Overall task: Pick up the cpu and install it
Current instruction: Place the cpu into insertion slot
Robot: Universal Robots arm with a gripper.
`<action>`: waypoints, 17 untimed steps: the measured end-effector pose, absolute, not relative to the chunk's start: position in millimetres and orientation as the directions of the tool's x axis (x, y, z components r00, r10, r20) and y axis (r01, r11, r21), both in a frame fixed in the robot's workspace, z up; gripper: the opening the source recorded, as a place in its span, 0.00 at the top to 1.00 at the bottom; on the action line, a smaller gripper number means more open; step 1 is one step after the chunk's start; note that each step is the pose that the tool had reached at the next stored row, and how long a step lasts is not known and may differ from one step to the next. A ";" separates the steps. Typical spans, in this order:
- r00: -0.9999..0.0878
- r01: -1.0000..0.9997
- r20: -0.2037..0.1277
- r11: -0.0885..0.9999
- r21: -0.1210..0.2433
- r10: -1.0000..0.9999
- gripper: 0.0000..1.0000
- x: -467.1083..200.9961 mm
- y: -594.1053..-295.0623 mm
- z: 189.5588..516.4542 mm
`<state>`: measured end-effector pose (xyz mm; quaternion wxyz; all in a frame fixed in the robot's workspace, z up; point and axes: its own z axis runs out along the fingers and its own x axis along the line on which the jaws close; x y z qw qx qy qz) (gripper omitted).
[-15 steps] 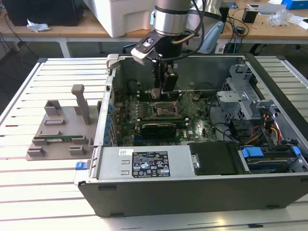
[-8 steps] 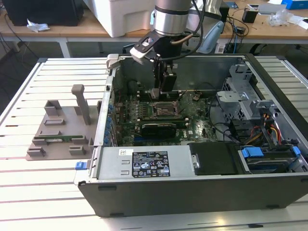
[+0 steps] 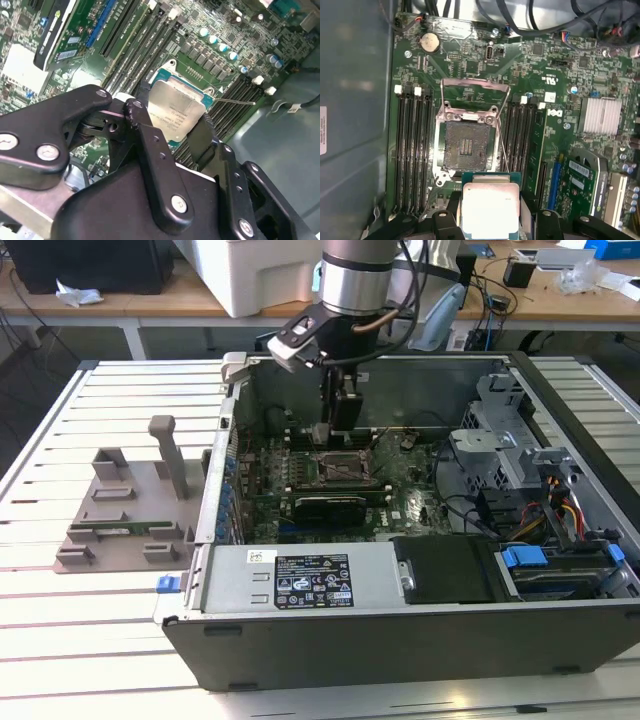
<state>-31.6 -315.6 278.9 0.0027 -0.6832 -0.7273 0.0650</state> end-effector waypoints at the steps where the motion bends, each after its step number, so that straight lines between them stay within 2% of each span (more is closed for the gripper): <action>1: -0.052 0.994 -0.086 0.043 -0.098 0.995 0.45 -31.6 -315.6 278.9; 5: -0.013 0.995 -0.086 0.005 -0.098 0.996 0.45 -31.5 -315.6 278.8; 9: -0.013 0.995 -0.038 0.009 -0.098 0.999 0.45 -31.2 -315.6 278.8; 12: -0.013 0.995 -0.034 0.009 -0.098 0.999 0.45 -31.2 -315.6 278.7; 17: -0.010 1.000 -0.035 0.009 -0.015 0.999 0.45 -31.5 -315.6 278.3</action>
